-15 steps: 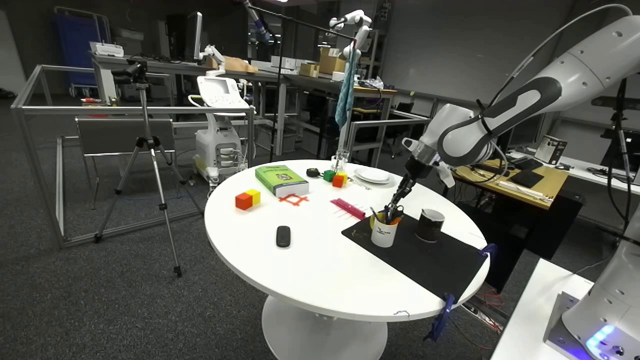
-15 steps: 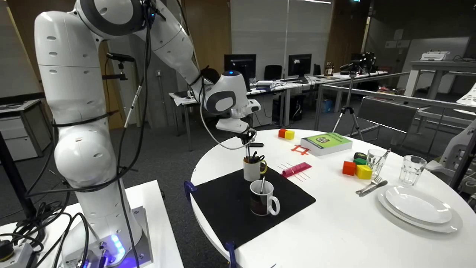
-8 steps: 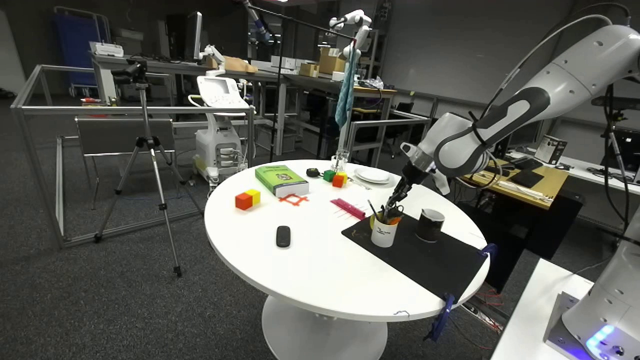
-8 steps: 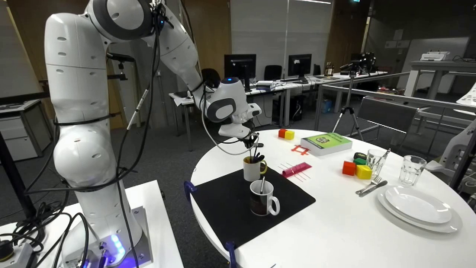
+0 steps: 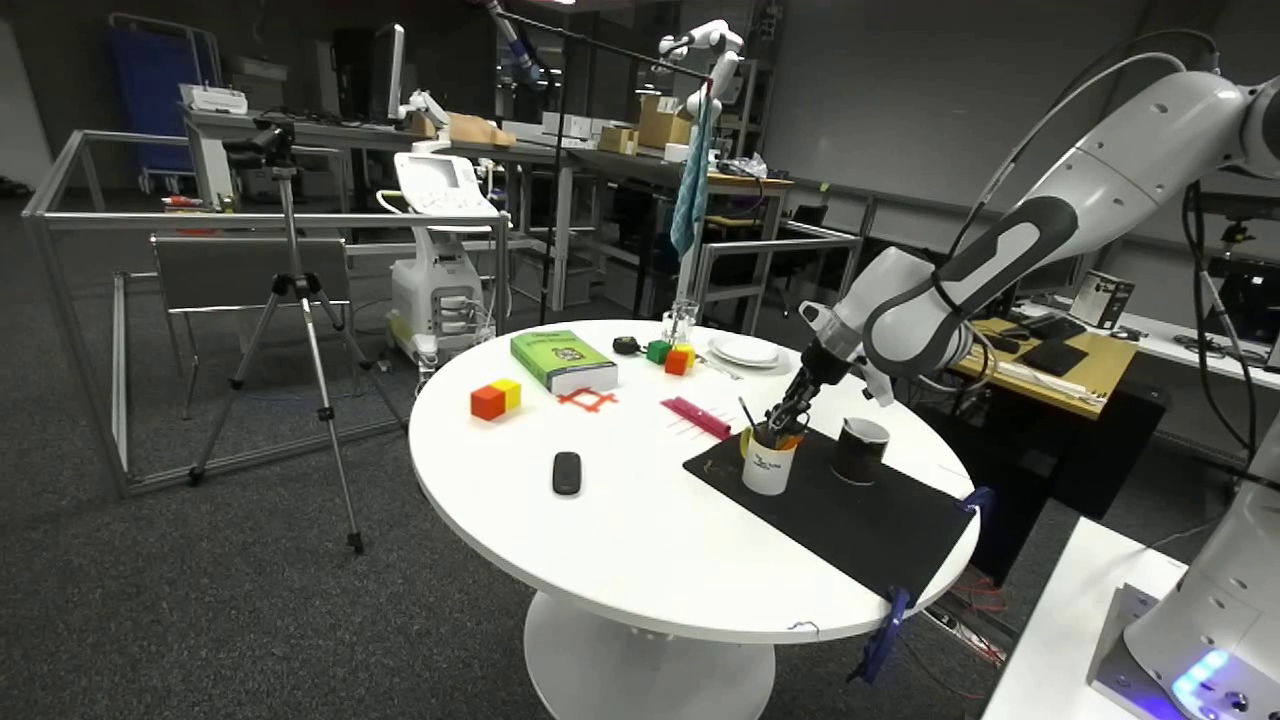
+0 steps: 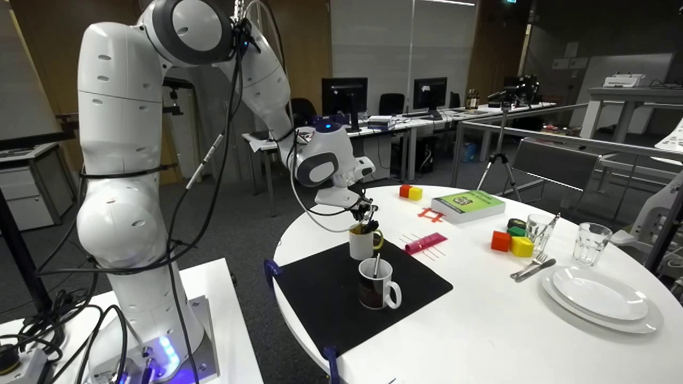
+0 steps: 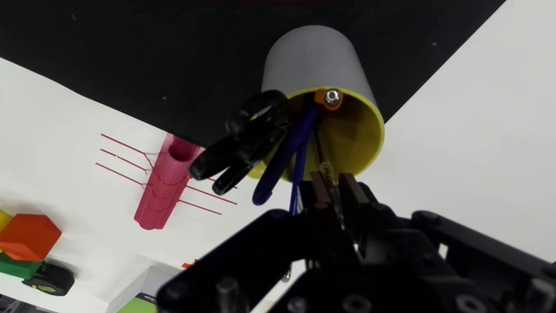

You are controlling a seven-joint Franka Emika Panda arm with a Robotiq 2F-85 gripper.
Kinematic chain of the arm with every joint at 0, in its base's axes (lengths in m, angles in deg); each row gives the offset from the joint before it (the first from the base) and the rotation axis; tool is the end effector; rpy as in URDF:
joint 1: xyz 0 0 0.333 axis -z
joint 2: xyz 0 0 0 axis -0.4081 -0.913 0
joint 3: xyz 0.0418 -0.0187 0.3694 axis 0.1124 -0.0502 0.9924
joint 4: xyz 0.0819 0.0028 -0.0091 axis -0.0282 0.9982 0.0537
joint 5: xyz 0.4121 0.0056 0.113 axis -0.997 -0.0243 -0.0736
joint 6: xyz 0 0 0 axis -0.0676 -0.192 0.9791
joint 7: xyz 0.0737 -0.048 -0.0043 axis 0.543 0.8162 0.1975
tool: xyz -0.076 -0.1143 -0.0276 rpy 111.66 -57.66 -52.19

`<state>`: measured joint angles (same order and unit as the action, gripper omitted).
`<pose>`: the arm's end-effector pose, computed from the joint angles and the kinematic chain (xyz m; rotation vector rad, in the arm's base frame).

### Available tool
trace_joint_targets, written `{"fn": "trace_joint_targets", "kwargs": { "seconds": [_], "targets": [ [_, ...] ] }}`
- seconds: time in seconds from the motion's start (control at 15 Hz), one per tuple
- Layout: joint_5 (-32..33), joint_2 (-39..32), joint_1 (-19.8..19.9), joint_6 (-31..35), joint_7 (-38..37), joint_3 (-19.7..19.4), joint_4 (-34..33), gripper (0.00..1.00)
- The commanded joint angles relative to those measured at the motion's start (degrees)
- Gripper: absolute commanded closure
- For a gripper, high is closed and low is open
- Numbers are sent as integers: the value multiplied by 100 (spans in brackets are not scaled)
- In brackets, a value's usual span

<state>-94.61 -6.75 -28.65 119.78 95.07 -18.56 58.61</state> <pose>0.5646 0.1028 0.2489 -2.9414 -0.8375 -0.6273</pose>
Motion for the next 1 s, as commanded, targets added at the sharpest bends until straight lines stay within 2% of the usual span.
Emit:
{"fn": "trace_joint_targets", "kwargs": {
  "seconds": [0.0,0.13,0.2,0.27,0.8,0.93],
  "targets": [
    [77,-81,40,116,144,-11,27,97],
    [103,-123,23,97,123,-38,25,97],
    [120,-122,-1,60,78,-74,26,62],
    [122,-123,-1,47,76,-79,25,61],
    [-47,177,137,115,138,41,-62,3],
    [-107,290,173,104,166,85,-93,0]
  ]
}}
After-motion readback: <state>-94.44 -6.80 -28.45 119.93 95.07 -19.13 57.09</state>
